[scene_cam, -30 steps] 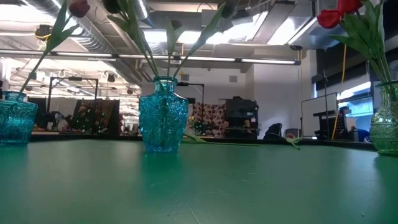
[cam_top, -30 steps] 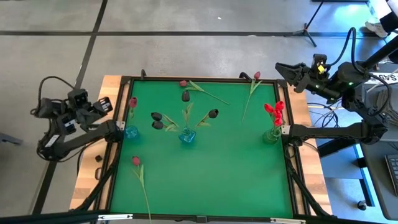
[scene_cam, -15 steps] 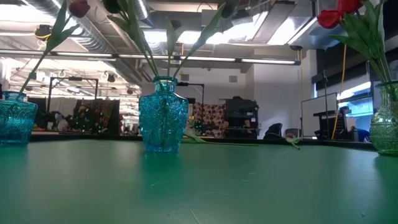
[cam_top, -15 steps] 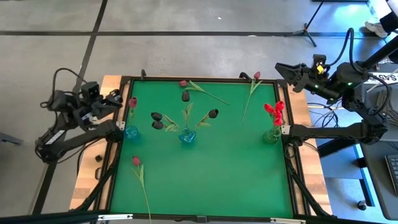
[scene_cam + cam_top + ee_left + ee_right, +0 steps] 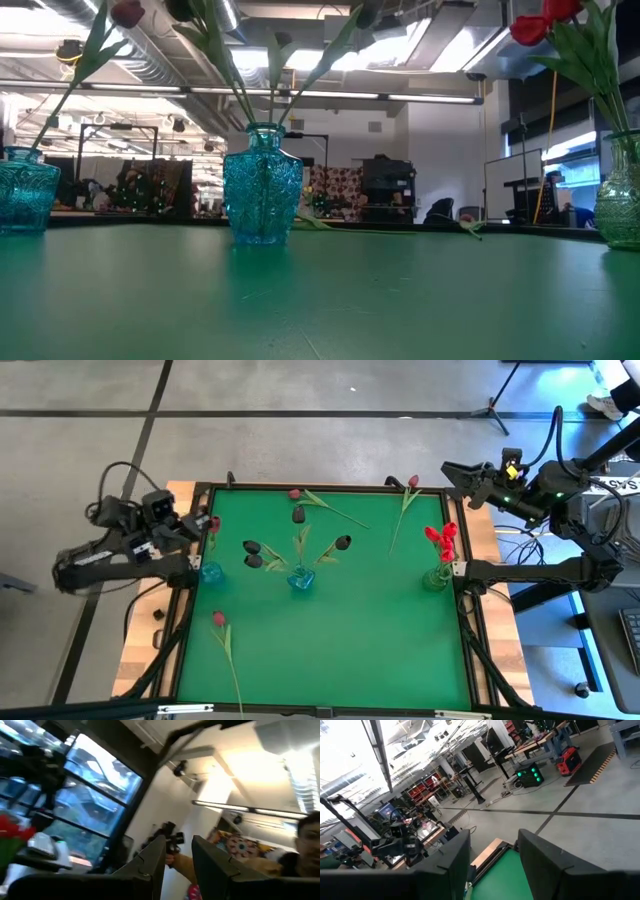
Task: Sort flowers into vase by color
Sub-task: Put the bottom pink tulip into the left blue vase
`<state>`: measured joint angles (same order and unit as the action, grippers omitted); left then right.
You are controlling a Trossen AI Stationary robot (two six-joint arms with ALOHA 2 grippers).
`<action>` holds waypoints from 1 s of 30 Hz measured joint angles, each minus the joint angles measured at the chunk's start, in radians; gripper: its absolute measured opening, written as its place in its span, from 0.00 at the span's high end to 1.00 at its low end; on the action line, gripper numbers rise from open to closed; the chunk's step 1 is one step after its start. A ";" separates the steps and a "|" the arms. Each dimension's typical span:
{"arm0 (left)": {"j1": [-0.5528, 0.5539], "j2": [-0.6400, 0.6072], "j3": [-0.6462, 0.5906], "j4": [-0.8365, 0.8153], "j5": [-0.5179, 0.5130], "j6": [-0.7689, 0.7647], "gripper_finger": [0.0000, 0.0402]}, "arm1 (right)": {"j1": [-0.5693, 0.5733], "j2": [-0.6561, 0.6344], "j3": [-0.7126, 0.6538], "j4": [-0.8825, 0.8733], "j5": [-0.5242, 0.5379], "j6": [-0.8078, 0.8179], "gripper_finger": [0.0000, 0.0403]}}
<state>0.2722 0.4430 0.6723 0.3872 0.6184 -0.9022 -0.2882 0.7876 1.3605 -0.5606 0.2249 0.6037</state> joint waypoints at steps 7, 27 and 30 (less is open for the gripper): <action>-0.252 0.066 0.000 0.196 -0.069 0.037 0.77 | 0.000 -0.005 0.000 -0.001 -0.034 0.000 0.59; -0.885 0.139 0.040 0.227 -0.385 0.287 0.77 | 0.000 -0.005 0.000 -0.050 -0.035 0.018 0.59; -0.952 0.180 0.084 0.225 -0.393 0.341 0.77 | 0.000 -0.005 0.000 -0.050 -0.035 0.018 0.59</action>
<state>-0.6800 0.6228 0.7565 0.6124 0.2252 -0.5615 -0.2880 0.7826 1.3603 -0.6106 0.1902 0.6216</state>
